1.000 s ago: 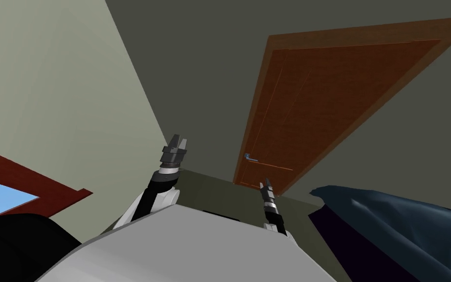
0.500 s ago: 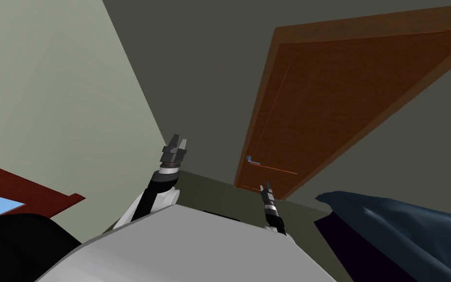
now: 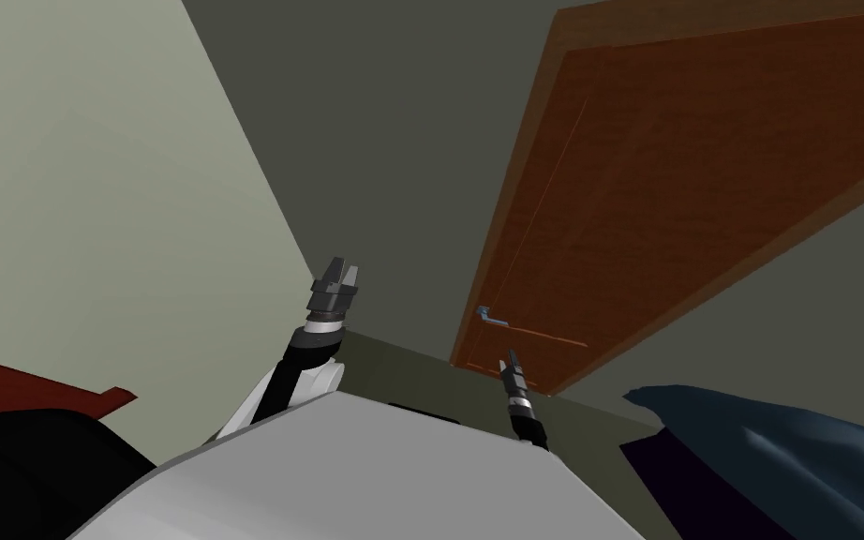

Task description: Pull the door open

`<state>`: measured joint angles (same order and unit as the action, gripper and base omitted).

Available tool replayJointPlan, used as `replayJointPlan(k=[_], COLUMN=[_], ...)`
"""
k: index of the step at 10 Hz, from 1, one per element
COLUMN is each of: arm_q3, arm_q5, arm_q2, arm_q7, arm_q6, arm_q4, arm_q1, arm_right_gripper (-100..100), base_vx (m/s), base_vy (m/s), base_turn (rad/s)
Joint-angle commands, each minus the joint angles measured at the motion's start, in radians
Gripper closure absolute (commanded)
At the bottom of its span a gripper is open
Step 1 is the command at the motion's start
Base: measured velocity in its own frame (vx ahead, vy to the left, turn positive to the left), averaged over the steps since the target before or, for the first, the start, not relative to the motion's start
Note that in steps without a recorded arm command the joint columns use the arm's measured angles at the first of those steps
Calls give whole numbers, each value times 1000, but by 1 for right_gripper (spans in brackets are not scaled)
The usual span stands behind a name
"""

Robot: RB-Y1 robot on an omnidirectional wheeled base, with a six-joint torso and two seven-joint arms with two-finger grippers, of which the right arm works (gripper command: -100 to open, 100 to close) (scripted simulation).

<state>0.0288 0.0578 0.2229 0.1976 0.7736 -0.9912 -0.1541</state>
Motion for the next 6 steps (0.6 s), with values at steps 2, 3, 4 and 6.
replayJointPlan(k=[2, 3, 4, 6], arm_q3=[1, 2, 2, 3], arm_q5=[-1, -1, -1, -2], arm_q2=[7, 9, 11, 15], arm_q7=[3, 4, 5, 7], arm_q6=[19, 25, 30, 40], arm_q4=[61, 81, 98, 134], arm_q1=[17, 22, 27, 36], arm_right_gripper=[-100, -100, -100, -100], base_vx=[140, 146, 145, 129], base_vy=[14, 38, 28, 12], base_turn=[17, 24, 16, 18])
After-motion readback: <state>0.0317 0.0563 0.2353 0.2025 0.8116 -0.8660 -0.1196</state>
